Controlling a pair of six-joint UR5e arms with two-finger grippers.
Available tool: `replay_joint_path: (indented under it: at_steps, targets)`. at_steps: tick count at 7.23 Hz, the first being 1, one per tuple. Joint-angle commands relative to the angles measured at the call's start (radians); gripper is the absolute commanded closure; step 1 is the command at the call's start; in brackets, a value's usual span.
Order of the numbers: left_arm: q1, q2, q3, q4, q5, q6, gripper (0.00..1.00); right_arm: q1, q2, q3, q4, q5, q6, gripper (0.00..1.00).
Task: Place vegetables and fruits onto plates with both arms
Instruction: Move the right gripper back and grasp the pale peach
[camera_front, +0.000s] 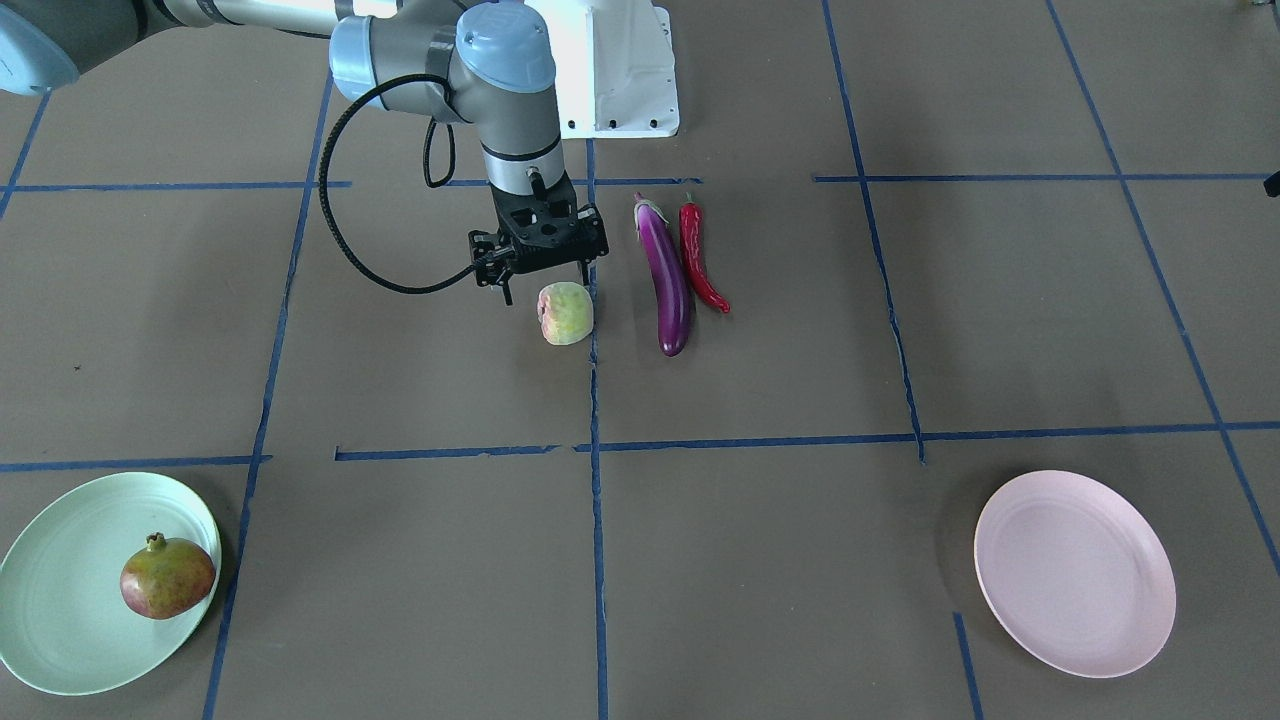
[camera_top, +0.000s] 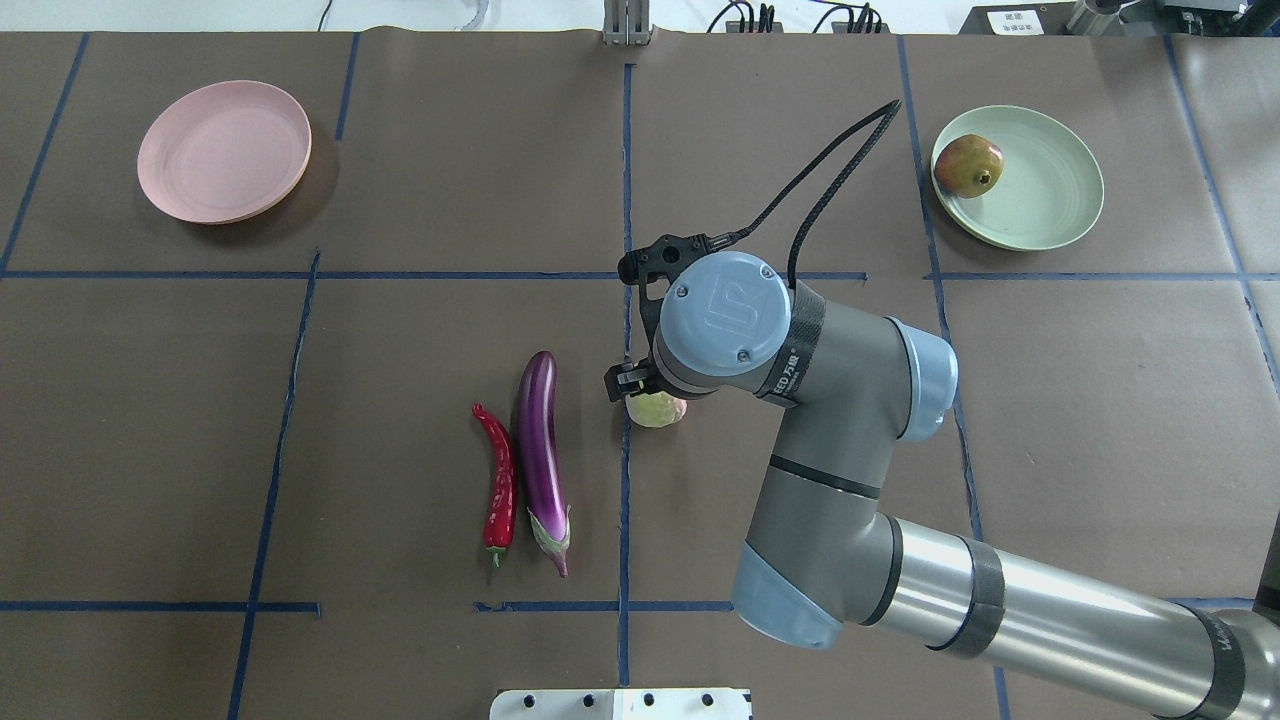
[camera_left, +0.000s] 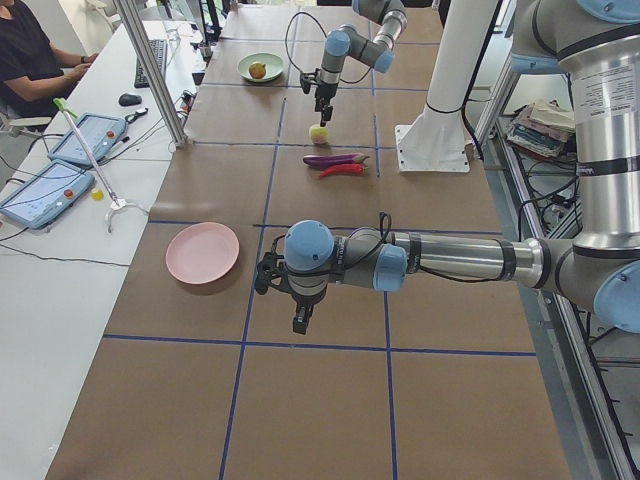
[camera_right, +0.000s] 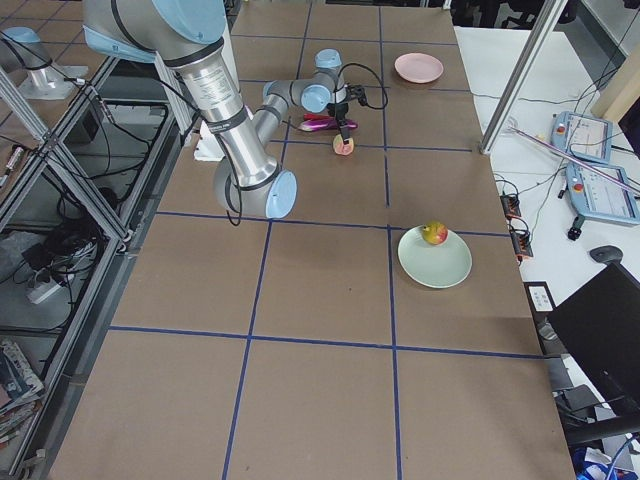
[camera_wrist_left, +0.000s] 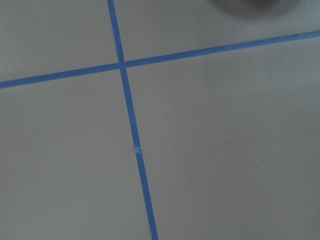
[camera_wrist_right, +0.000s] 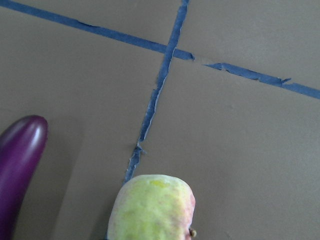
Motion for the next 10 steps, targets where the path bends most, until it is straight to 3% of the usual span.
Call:
replay_joint_path:
  at_steps: [1, 5, 6, 7, 8, 10]
  targets:
    - [0.000, 0.002, -0.007, 0.002, 0.000, 0.000, 0.00, -0.012, 0.015, -0.044, 0.009, -0.007, -0.004, 0.00]
    - [0.000, 0.002, -0.009, 0.002, 0.000, -0.002, 0.00, -0.015, 0.056, -0.154, 0.076, 0.005, 0.004, 0.00]
    - [0.000, 0.002, -0.007, 0.002, 0.000, -0.002, 0.00, -0.015, 0.055, -0.162, 0.090, 0.011, 0.004, 0.05]
    - [0.000, 0.002, -0.009, 0.002, 0.000, -0.002, 0.00, -0.012, 0.053, -0.160, 0.092, 0.042, 0.003, 0.55]
    - [0.000, 0.002, -0.007, 0.002, 0.000, -0.002, 0.00, -0.001, 0.049, -0.154, 0.095, 0.094, -0.002, 0.97]
    - [0.000, 0.002, -0.007, 0.002, 0.000, -0.002, 0.00, 0.064, 0.029, -0.095, 0.086, 0.195, -0.004, 1.00]
